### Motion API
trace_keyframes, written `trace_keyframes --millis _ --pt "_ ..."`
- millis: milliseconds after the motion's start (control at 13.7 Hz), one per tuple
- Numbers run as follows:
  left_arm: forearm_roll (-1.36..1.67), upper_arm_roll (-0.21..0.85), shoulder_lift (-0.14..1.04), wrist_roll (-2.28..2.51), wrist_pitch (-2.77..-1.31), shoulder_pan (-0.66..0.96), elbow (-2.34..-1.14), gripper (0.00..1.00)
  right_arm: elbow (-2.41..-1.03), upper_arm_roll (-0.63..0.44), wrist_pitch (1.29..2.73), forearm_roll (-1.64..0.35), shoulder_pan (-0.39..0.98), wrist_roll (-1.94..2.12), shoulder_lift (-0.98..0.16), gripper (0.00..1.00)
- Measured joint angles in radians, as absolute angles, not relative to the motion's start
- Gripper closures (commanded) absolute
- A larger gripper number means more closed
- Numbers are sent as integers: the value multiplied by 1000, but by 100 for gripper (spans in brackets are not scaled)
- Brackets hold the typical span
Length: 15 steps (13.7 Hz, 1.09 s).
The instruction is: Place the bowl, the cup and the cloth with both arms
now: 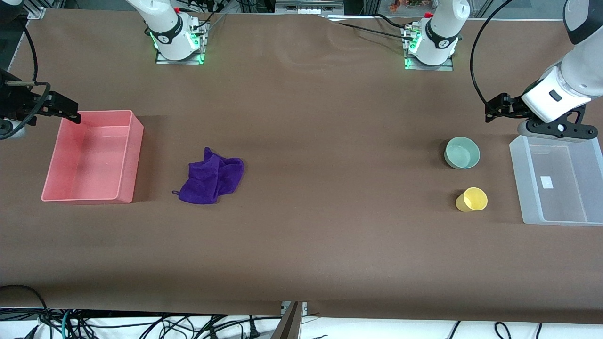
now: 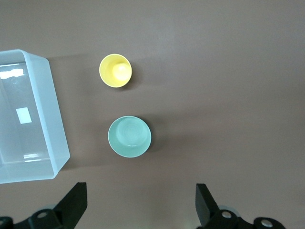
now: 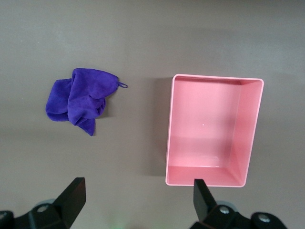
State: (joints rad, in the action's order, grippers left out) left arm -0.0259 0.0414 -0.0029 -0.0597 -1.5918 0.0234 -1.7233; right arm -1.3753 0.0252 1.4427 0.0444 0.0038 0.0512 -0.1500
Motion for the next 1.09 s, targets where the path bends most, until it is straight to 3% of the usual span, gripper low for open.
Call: trace_keyframes --millis 657,876,1095 --pt "-51 36 62 -158 -1559 -43 -1783 0 -1375 13 1443 43 2 51 -154 0" --pt "-66 34 103 -294 -1684 -98 -1878 0 -1375 13 1443 42 2 51 -155 0" --pt "-67 34 117 -392 -1913 -119 -2043 0 -1375 13 1443 42 2 51 -156 0"
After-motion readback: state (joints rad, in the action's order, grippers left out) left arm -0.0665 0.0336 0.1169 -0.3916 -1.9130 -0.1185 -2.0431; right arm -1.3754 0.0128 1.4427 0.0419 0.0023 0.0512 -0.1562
